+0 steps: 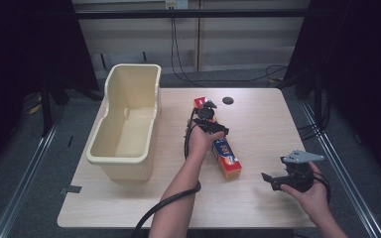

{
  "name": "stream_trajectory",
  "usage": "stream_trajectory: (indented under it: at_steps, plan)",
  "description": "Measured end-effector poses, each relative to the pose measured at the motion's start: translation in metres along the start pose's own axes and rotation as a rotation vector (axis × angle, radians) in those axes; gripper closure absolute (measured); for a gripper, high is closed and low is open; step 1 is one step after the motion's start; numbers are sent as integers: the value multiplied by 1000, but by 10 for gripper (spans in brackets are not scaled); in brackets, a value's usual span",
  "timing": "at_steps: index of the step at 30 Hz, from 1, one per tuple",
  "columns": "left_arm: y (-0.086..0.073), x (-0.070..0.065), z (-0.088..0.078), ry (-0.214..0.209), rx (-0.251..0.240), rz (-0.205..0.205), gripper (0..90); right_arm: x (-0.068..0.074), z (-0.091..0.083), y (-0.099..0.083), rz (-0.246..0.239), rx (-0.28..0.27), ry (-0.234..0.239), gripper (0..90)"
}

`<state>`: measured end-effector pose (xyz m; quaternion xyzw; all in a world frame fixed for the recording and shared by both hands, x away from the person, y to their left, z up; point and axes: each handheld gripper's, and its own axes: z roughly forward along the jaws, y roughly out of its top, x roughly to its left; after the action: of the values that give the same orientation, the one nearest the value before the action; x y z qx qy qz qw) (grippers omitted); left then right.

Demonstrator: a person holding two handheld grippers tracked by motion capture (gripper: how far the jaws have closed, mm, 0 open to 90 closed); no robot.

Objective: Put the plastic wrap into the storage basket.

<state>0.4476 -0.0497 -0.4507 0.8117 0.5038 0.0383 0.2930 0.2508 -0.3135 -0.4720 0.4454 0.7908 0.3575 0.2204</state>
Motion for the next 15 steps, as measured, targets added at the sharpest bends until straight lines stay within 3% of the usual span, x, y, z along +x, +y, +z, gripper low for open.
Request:
stream_trajectory:
  at_steps: [15]
  plan:
    - [1, -6, 14, 14, 28, -31, 45, 2, 1, 0, 4, -1, 8, 57]
